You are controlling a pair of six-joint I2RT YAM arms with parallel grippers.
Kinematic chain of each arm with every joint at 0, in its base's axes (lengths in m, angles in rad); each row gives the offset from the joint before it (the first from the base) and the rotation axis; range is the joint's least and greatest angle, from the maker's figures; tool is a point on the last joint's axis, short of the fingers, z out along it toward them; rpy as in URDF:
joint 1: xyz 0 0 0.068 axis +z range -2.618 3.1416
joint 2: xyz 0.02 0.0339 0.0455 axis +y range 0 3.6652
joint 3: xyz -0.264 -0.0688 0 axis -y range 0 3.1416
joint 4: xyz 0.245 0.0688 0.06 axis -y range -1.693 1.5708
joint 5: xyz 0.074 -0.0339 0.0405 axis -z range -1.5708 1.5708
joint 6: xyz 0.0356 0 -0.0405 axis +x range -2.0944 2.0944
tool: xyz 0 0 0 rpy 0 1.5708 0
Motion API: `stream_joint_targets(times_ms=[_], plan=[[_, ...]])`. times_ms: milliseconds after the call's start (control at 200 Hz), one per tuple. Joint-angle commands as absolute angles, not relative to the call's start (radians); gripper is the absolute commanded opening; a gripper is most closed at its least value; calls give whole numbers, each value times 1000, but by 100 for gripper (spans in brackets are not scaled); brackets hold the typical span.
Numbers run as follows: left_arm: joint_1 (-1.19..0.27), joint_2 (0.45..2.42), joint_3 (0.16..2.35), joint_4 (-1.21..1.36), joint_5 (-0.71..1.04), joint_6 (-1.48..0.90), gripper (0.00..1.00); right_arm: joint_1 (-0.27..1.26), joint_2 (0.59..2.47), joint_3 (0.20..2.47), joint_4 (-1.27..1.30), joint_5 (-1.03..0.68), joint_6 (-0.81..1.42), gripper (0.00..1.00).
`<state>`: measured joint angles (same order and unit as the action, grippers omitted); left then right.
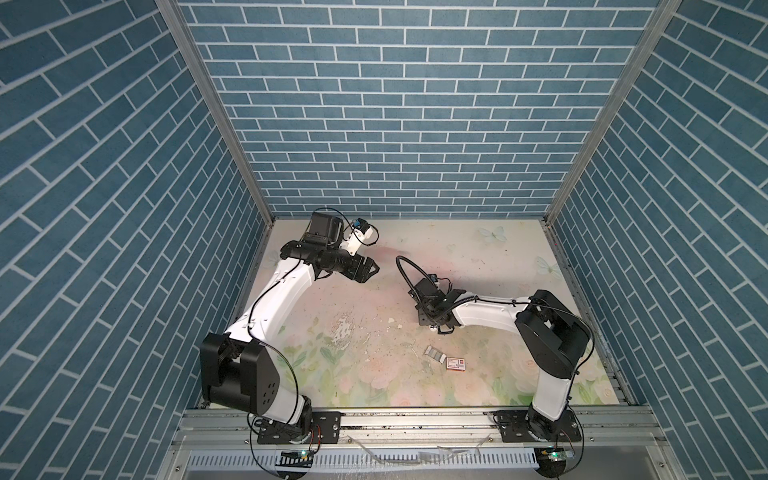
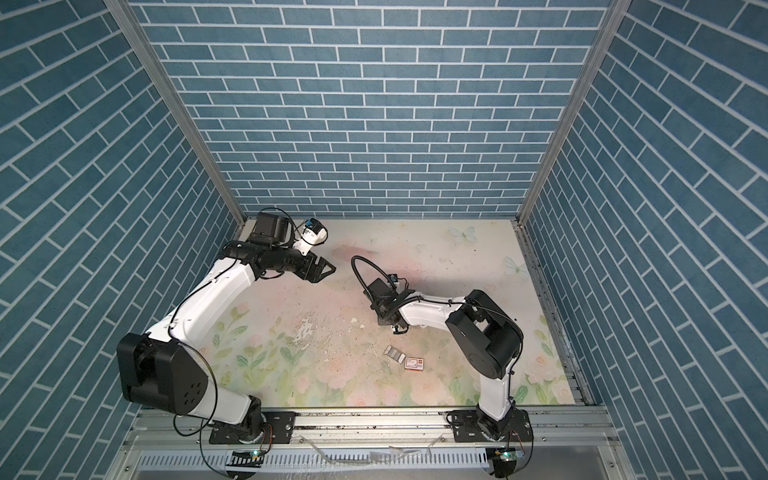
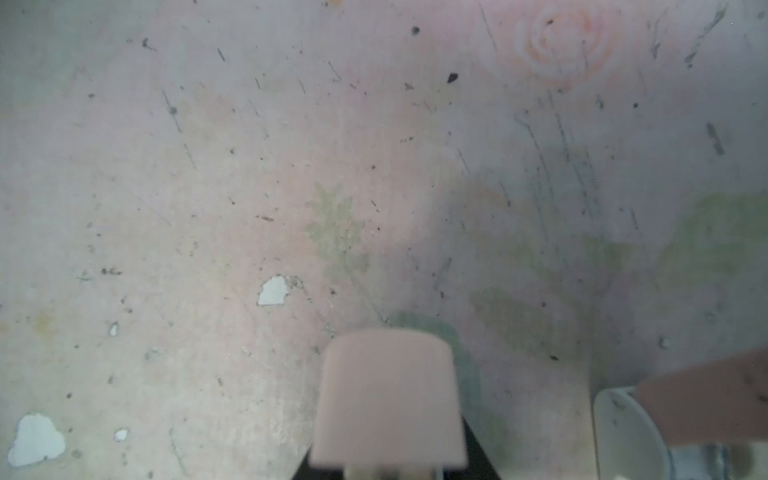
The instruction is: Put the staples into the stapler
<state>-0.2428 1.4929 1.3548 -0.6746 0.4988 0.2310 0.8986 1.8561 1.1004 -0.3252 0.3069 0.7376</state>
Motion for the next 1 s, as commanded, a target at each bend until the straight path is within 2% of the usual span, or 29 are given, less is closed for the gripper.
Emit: stream_joint_targets(times_ms=[0,225,435,565,750,995], plan=[[-245,1470,1343,-669,510,225,86,906,1864,1086,-330,324,781,35],[-245,1469,1345,-676,503,233,87,905,1827,1072,-328,324,783,41],[-245,1457,1341,-681,489,233,87,911,1781,1050,-330,313,789,44],[-244,1441,1330,-667,408,208,87,922,1741,1033,-338,319,798,44],[-244,1441,1337,-666,299,192,88,943,1694,1019,-359,311,801,44],[-244,1448,1343,-668,345,188,88,1000,1585,999,-483,330,902,36]])
